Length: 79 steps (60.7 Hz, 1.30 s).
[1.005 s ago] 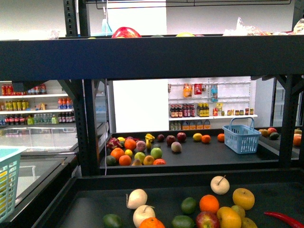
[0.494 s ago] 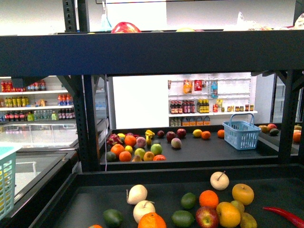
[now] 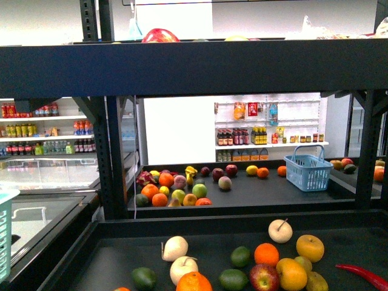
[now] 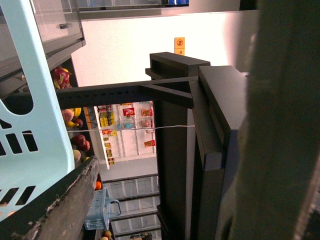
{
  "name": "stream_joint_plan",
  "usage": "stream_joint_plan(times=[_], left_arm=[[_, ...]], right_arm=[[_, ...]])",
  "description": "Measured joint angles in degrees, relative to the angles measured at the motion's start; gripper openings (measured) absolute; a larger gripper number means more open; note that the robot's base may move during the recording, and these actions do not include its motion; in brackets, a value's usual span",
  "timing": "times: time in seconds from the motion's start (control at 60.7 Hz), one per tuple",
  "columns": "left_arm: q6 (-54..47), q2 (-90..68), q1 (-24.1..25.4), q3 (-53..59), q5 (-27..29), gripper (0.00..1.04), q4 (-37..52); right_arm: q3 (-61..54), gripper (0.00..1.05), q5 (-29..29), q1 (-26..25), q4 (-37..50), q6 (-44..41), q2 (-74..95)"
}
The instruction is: Pick lemon from shelf
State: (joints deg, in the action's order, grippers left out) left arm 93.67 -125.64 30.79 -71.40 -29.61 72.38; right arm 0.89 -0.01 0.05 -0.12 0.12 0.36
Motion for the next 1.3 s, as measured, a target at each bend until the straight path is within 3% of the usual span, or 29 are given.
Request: stream_joint_plan(times=[0.478,0.675,0.84,0.89,1.005,1.12,1.269,1.301], left_arm=[[-1.40,8.37,1.90,7.39,-1.99,0.97,-6.58],[-5.73,15.58,1.95,11.32,-4.42,0.97,-15.32],[-20.72,25.35,1.53,12.68,-2.49,0.97,-36.13],[-29.83,29.79,0.57,12.68,2.19,0.97,-46.86],[-50.36,37.44,-1.99,14.05,12.13,0.97,-60.04],[-70.86,46.64,-6.08,19.43,24.30,0.97,-63.21],[-83.21,58.51,-13.40,25.92,28.85,0.97,-65.40],[-87.12,62.93,-16.24,30.10,23.43,0.88,-58.75]], right_arm=[[0.00,0.97,0.00,-0.02,0.00,0.00,0.00],[0.00,0.97,-0.02,0.00,0.00,0.00,0.00],[0.00,0.97,0.00,-0.02,0.00,0.00,0.00],[0.00,0.97,0.00,0.00,0.00,0.00,0.00],[0.00,0.97,-0.02,0.00,0.00,0.00,0.00],[0.00,0.97,0.00,-0.02,0.00,0.00,0.00],[0.00,0.97,-0.02,-0.02,0.00,0.00,0.00],[0.00,0.97,-0.02,0.00,0.00,0.00,0.00]])
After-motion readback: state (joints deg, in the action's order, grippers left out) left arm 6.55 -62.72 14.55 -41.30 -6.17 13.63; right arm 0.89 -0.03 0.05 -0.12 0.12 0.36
